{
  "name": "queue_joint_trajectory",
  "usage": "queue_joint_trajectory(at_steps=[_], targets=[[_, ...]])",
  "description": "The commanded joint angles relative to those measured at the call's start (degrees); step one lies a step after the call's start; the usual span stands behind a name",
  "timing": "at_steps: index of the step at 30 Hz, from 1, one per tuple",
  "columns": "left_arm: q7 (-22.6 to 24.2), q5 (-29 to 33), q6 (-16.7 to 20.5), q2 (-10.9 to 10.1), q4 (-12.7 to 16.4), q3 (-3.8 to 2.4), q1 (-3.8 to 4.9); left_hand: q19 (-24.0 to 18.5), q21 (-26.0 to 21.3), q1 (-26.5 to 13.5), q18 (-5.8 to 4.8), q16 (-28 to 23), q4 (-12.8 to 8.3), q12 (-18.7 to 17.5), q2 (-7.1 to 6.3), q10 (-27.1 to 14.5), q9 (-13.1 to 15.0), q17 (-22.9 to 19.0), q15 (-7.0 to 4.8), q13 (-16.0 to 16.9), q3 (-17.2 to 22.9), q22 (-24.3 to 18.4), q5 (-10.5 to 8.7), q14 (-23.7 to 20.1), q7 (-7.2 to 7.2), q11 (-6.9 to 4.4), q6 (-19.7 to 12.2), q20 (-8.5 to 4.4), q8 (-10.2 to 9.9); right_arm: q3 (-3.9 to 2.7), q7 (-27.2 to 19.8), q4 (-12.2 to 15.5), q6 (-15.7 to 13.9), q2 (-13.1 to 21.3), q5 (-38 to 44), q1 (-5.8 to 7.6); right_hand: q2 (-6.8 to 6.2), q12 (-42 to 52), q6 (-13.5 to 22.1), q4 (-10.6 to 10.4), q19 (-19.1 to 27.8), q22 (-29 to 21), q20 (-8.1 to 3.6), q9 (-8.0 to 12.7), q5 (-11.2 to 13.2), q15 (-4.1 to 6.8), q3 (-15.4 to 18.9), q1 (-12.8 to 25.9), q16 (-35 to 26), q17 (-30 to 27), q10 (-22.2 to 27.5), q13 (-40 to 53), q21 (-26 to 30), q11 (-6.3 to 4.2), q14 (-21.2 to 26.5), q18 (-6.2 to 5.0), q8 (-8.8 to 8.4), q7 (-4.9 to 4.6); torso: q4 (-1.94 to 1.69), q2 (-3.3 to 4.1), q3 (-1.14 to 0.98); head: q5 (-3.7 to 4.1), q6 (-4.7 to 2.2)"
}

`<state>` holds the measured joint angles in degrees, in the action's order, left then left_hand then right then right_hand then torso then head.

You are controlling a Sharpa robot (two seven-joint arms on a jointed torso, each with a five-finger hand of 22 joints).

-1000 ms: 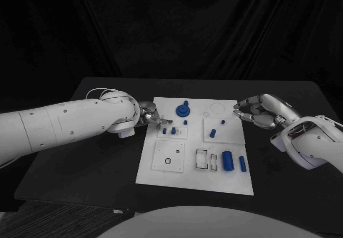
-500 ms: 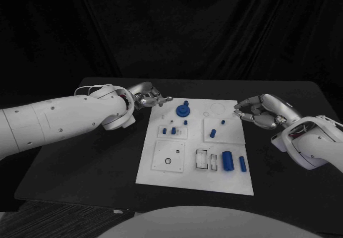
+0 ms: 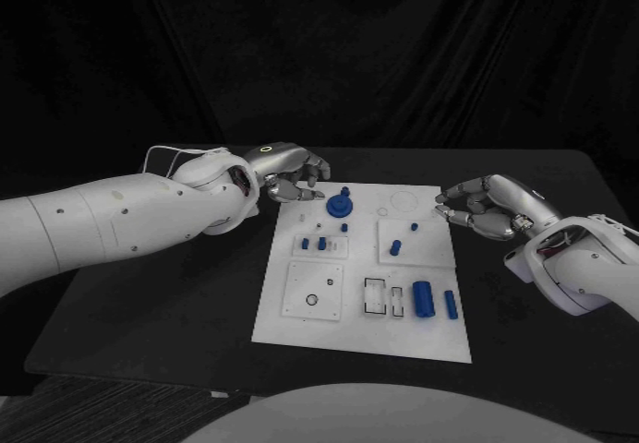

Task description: Assemble the parts on the task board

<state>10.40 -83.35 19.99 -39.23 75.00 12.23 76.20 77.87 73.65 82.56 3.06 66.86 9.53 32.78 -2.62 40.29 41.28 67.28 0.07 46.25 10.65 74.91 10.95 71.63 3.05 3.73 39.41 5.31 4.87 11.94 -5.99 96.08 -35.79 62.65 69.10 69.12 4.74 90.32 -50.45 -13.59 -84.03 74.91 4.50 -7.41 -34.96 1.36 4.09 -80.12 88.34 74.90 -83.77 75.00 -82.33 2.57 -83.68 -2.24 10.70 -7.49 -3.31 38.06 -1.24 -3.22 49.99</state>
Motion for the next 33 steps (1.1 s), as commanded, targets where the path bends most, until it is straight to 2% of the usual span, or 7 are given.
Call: queue_joint_trajectory(at_steps=[1,2,4,9,15,27,33], targets=[[3.95,-17.12,2.17,1.91,-1.61,-0.05,-0.25,1.42,-3.06,1.97,1.44,-3.18,-2.95,-14.70,-2.64,-7.44,-15.67,-7.33,-2.42,-21.47,3.42,8.03,-2.12,2.30,-6.60,-3.05,2.54,-1.29,-1.11,-0.03,-0.78,0.38,-1.20,-0.07,0.77,-0.14,-0.54,-0.32,-0.57,-0.44,-2.58,12.66,0.30,0.11,-0.73,0.01,-0.22,0.25,-0.27,11.79,-6.23,15.00,-0.46,0.13,-5.60,0.40,-0.22,0.05,-0.03,-0.02,-0.01,-0.03,0.01],[3.96,-17.98,1.91,2.43,-2.01,-0.05,-0.32,1.77,-2.84,1.39,1.35,-3.01,-2.95,-14.80,-2.78,-7.57,-16.48,-7.63,-2.35,-22.66,3.21,8.17,-2.30,2.42,-5.92,-2.58,2.98,-1.32,-1.06,-0.03,-0.89,0.44,-1.29,-0.11,0.88,-0.14,-0.60,-0.32,-0.59,-0.51,-2.64,12.71,0.29,0.12,-0.84,0.02,-0.21,0.35,-0.33,11.68,-6.23,15.00,-0.59,0.10,-5.58,0.43,-0.23,0.07,0.01,-0.06,-0.01,0.03,0.01],[4.05,-19.49,1.52,3.49,-2.75,-0.06,-0.46,2.83,-1.62,0.98,1.05,-3.48,-3.29,-14.17,-2.96,-6.14,-17.79,-9.63,-2.66,-24.35,3.17,8.75,-2.14,2.30,-6.12,-3.02,3.83,-1.51,-0.99,-0.03,-1.04,0.55,-1.41,-0.11,1.06,-0.14,-0.60,-0.32,-0.59,-0.52,-2.64,12.70,0.29,0.13,-0.85,0.02,-0.21,0.36,-0.39,11.57,-6.23,15.00,-0.58,0.10,-5.56,0.43,-0.24,0.07,0.02,-0.02,0.02,0.17,0.01],[3.76,-21.02,0.19,5.33,-3.93,-0.06,-0.70,3.20,-1.47,0.34,0.99,-2.63,-3.57,-13.19,-3.09,-4.30,-19.00,-10.33,-2.63,-25.60,3.18,9.00,-1.74,2.48,-6.33,-3.06,4.50,-1.61,-0.94,-0.03,-1.17,0.63,-1.44,0.01,1.26,-0.15,-0.59,-0.32,-0.60,-0.55,-2.63,12.70,0.29,0.13,-0.89,0.03,-0.22,0.38,-0.41,11.54,-6.23,15.00,-0.56,0.09,-5.55,0.42,-0.24,0.08,-0.04,-0.02,-0.01,-0.18,0.01],[3.01,-21.57,-1.87,7.11,-4.87,-0.07,-1.24,3.15,-1.90,-0.57,1.03,-2.15,-3.83,-11.80,-3.05,-2.20,-20.10,-11.72,-2.41,-26.53,3.37,9.15,-2.39,1.74,-5.10,-2.67,6.62,-1.55,-0.53,-0.03,-1.09,0.59,-1.24,-0.03,1.33,-0.15,-0.57,-0.32,-0.62,-0.56,-2.54,12.63,0.28,0.13,-0.94,0.03,-0.25,0.38,-0.40,11.57,-6.23,15.00,-0.38,0.09,-5.56,0.37,-0.23,0.09,-0.02,-0.05,0.00,-0.01,0.01],[2.85,-21.74,-3.94,8.31,-5.16,-0.07,-1.98,4.12,-0.67,-2.06,0.75,3.75,-3.91,-10.42,-3.16,0.54,-21.35,-7.44,-2.08,-27.17,3.93,9.94,-2.50,4.70,-4.17,-2.49,8.86,-1.46,-0.28,-0.03,-0.57,0.54,-0.85,-0.03,1.35,-0.15,-0.47,-0.32,-0.72,-0.55,-2.43,12.55,0.27,0.14,-1.09,0.05,-0.43,0.28,-0.44,11.48,-6.23,15.00,-0.14,0.07,-5.54,0.31,-0.22,0.12,-0.01,-0.09,-0.02,-0.14,0.01],[2.93,-21.75,-3.79,8.73,-5.44,-0.08,-2.50,4.95,0.68,-2.95,0.46,5.80,-3.89,-8.13,-3.61,4.86,-22.03,-6.61,-2.25,-26.15,4.67,10.46,-2.70,5.30,-3.82,-2.55,10.16,-1.56,-0.20,-0.03,-0.25,0.53,-0.59,-0.06,1.35,-0.15,-0.41,-0.32,-0.81,-0.48,-2.35,12.50,0.25,0.16,-1.17,0.07,-0.62,0.11,-0.49,11.40,-6.23,15.00,0.03,0.06,-5.52,0.27,-0.21,0.14,-0.05,-0.11,-0.01,-0.17,0.01]])
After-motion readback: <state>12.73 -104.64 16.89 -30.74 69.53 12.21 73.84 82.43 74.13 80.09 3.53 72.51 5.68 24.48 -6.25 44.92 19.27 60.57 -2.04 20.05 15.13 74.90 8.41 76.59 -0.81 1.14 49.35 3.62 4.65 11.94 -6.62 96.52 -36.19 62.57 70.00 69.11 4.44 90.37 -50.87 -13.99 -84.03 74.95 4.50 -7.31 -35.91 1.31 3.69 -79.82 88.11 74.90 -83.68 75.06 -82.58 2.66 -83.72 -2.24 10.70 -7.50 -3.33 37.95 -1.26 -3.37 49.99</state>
